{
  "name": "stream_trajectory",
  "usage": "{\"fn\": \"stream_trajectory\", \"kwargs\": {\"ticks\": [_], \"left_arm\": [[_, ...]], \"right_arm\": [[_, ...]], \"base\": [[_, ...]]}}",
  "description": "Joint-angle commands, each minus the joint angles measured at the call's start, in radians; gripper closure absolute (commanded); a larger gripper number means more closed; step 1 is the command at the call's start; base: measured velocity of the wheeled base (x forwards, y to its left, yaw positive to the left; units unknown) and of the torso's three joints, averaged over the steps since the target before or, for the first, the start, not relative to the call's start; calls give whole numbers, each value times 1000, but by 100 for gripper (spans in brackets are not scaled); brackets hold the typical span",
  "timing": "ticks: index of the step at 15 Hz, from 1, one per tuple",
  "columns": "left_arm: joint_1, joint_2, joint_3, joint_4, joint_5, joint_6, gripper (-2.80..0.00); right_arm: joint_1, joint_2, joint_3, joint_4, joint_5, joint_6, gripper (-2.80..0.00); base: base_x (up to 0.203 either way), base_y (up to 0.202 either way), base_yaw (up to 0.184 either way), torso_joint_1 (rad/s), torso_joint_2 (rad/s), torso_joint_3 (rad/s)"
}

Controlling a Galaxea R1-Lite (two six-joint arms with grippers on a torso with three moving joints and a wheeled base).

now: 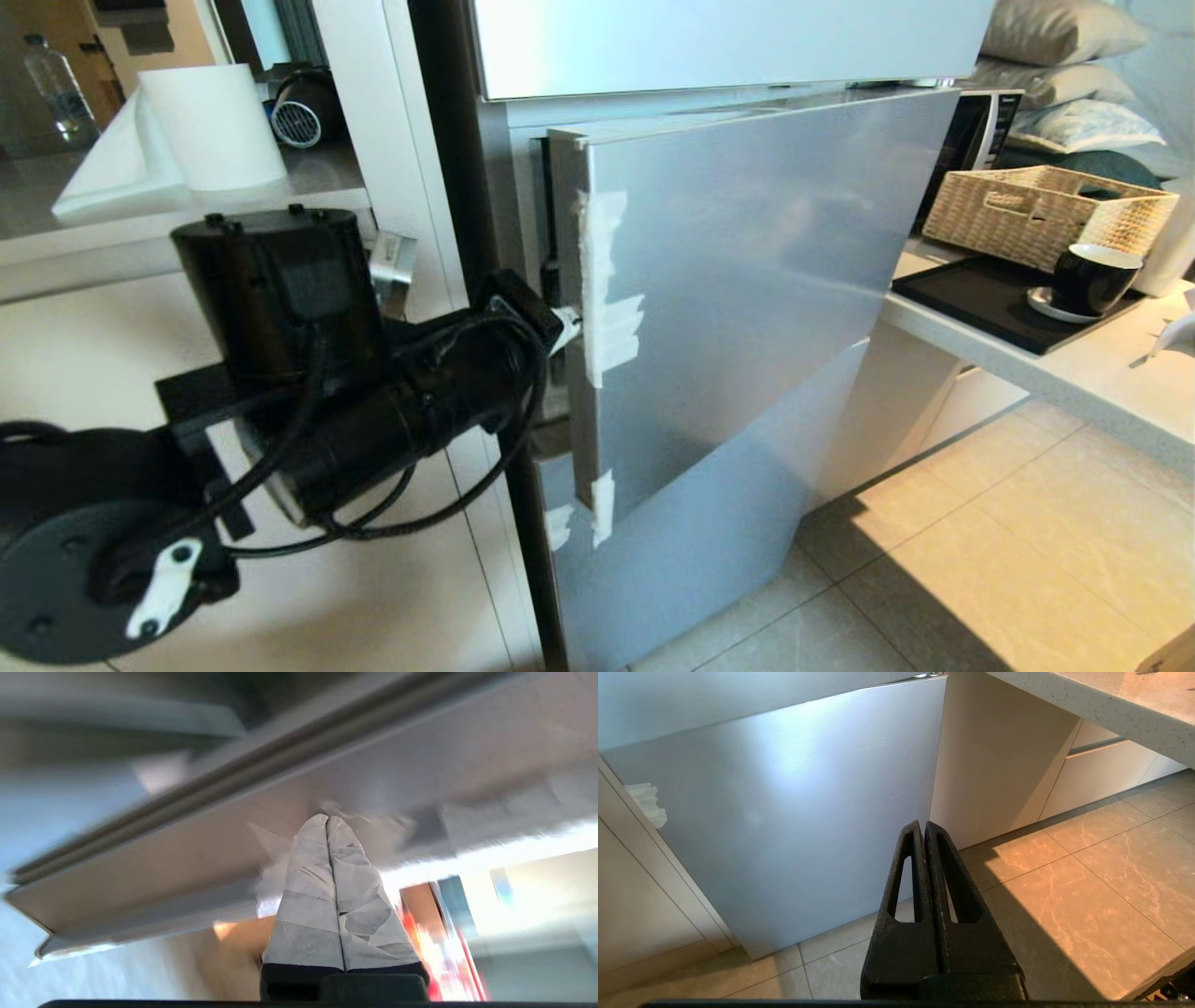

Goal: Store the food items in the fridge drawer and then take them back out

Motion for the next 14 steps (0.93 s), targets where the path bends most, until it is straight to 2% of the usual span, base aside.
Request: {"fn": "stream_trajectory", "kwargs": {"ticks": [1, 3, 5, 7, 9, 12, 14], "left_arm": [[-92, -117, 91, 1, -16, -1, 0], [-128, -216, 211, 3, -52, 1, 0], [-130, -319, 311, 6, -70, 11, 0], [-114, -442, 379, 14, -69, 84, 0], [-100, -584, 409, 81, -31, 229, 0], [-85, -789, 417, 253, 84, 480, 0], [-15, -900, 419, 375, 139, 638, 0]], "right_arm": [[0, 1, 0, -1, 0, -1, 0], [0, 1, 0, -1, 0, -1, 0], [0, 1, 0, -1, 0, 0, 0], [0, 1, 0, -1, 0, -1, 0], [0, 1, 0, -1, 0, 0, 0], [0, 1, 0, -1, 0, 0, 0], [0, 1, 0, -1, 0, -1, 0]], "base": [[0, 0, 0, 0, 0, 0], [0, 0, 0, 0, 0, 0], [0, 0, 0, 0, 0, 0], [0, 0, 0, 0, 0, 0], [0, 0, 0, 0, 0, 0], [0, 0, 0, 0, 0, 0], [0, 0, 0, 0, 0, 0]]}}
